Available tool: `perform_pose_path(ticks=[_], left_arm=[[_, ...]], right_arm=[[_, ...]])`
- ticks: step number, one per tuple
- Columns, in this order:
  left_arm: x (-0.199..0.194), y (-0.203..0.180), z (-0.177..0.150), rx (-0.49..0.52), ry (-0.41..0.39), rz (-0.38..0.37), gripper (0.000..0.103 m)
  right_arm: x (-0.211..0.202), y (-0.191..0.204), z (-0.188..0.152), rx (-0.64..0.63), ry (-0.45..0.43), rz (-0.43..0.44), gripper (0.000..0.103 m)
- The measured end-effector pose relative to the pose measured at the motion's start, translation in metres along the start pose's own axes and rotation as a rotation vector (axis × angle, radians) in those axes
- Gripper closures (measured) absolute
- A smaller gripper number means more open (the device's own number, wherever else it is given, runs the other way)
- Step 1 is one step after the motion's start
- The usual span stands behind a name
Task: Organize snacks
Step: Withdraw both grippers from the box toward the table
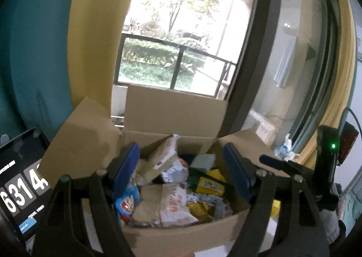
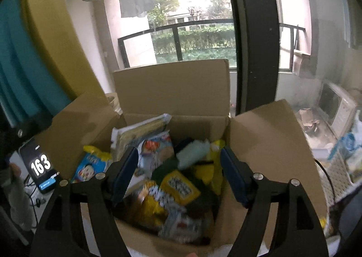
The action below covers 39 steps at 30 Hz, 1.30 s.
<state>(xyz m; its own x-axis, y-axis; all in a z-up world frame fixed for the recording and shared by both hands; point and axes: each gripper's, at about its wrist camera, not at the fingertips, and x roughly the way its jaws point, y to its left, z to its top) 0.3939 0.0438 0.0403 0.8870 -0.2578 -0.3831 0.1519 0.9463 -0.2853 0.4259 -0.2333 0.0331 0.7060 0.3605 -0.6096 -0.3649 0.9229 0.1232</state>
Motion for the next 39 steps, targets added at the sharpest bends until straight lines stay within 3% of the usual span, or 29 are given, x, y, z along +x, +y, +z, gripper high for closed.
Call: perform_pose_path(ticks=[10,22,32,39], left_arm=[[-0.063,-0.021,-0.029,0.063,0.030,-0.007,0.025],[-0.134,-0.027,-0.095,0.088,0.087,0.016,0.025],[-0.160,-0.021,-0.157,0.021,0.195,0.009,0.025],[-0.173,-0.009,-0.222,-0.022,0.319,0.044,0.025]], right_arm=[[-0.076,0.024,-0.038,-0.022,-0.019,0.003,0.025],[-0.129,0.057,-0.105,-0.002,0.025,0.062,0.025],[-0.162,0.064,-0.154,0.022,0.061,0.060,0.025],[-0.174,0.070,-0.194,0.035,0.111,0.072,0.025]])
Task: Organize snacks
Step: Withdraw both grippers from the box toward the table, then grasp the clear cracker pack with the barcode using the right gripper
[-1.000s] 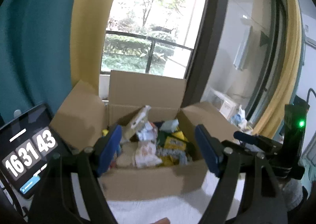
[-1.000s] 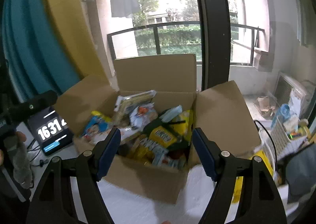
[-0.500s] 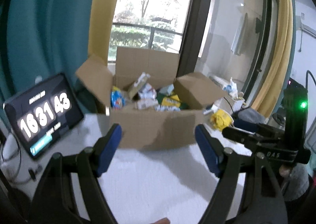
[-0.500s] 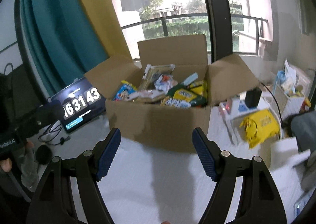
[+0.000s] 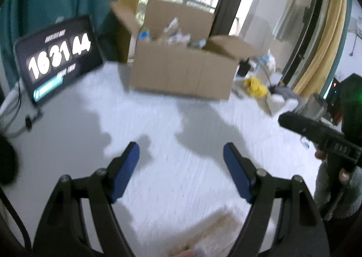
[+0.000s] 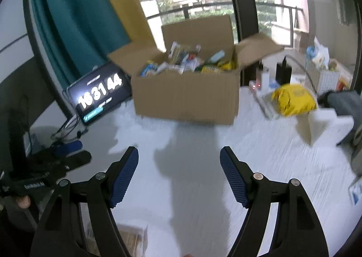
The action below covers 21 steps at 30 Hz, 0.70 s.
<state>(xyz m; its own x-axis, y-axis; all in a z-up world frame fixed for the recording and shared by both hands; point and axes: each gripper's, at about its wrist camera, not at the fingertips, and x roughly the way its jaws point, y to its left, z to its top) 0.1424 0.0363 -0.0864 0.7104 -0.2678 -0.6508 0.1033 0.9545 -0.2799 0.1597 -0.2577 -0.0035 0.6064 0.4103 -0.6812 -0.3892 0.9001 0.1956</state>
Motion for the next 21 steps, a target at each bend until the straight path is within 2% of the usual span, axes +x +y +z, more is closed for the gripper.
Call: perform_pose_path(ticks=[10,14,21], left_arm=[[-0.016,0.015,-0.069,-0.073,0.112,0.003,0.025],[-0.015,0.016,-0.088,-0.075,0.146,0.037,0.025],[-0.012,0.017,-0.110,-0.091,0.195,-0.020,0.025]], right_arm=[[0.008,0.024,-0.066,-0.016,0.124,0.033,0.026],[0.015,0.036,-0.092,-0.014,0.176,0.050,0.037],[0.023,0.051,-0.124,0.002,0.264,0.107,0.042]])
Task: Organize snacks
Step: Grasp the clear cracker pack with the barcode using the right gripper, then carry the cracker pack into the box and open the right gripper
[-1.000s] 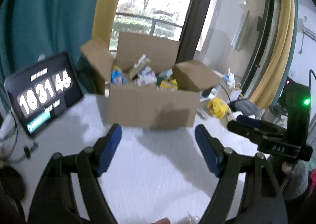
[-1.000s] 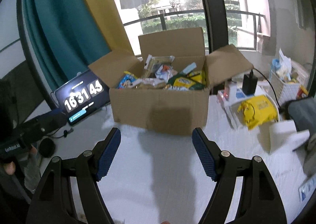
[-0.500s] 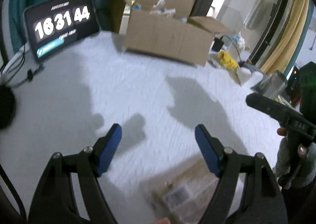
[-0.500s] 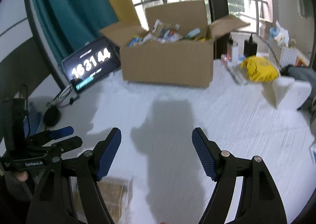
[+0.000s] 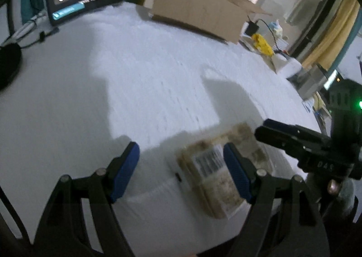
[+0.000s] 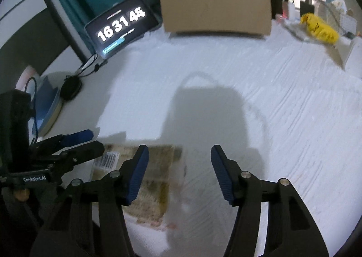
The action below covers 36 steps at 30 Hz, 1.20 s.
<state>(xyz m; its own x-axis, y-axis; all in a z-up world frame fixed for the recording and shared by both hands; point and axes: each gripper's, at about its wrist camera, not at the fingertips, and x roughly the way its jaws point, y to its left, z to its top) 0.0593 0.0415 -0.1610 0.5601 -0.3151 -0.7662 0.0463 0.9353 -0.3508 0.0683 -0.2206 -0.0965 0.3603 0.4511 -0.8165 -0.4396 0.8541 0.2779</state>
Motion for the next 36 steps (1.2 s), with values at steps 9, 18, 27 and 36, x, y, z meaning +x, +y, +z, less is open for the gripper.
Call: perform_pose_path(ticks=[9,18,27,36], left_arm=[[0.004,-0.009,-0.008,0.084,-0.044,0.024,0.025],[0.006,-0.012,-0.003,0.085,-0.031,0.001,0.025],[-0.004,-0.010,0.026,0.085,-0.086,0.035,0.025],[-0.014,-0.004,0.071,0.082,-0.159,0.061,0.025]], right_arm=[[0.017,0.008,-0.010,0.027,0.061,0.097,0.050],[0.020,0.027,-0.009,-0.012,0.024,0.114,0.082],[0.006,0.021,0.007,-0.045,-0.028,0.092,0.089],[-0.009,0.010,0.044,-0.073,-0.104,0.046,0.091]])
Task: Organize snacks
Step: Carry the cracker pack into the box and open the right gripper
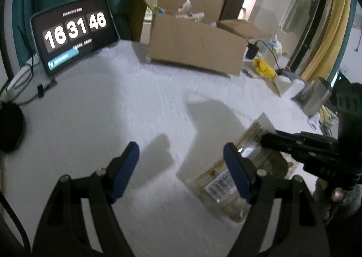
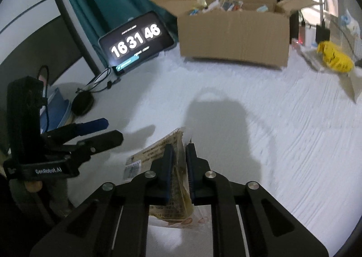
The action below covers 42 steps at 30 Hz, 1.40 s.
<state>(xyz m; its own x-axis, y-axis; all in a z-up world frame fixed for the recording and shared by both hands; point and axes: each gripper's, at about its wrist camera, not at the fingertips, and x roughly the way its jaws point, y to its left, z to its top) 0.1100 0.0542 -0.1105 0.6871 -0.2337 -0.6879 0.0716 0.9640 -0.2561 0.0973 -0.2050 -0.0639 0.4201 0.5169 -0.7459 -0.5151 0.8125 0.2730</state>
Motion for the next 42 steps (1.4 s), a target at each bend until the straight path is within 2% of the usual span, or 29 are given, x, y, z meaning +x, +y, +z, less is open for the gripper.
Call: perform_pose_path(ticks=[11,24,34,42], left_arm=[[0.001,0.000,0.051,0.026,-0.083,0.023,0.025],[0.015,-0.011,0.117,0.056,-0.180,0.039,0.025],[0.027,-0.015,0.175,0.083,-0.272,0.045,0.025],[0.049,-0.024,0.207,0.112,-0.295,0.053,0.025]], right_arm=[[-0.013,-0.016,0.050,-0.046,-0.088,-0.051,0.092],[-0.023,-0.053,0.116,-0.052,-0.191,-0.113,0.092],[-0.030,-0.082,0.182,-0.071,-0.297,-0.167,0.092],[-0.025,-0.098,0.231,-0.077,-0.372,-0.183,0.092]])
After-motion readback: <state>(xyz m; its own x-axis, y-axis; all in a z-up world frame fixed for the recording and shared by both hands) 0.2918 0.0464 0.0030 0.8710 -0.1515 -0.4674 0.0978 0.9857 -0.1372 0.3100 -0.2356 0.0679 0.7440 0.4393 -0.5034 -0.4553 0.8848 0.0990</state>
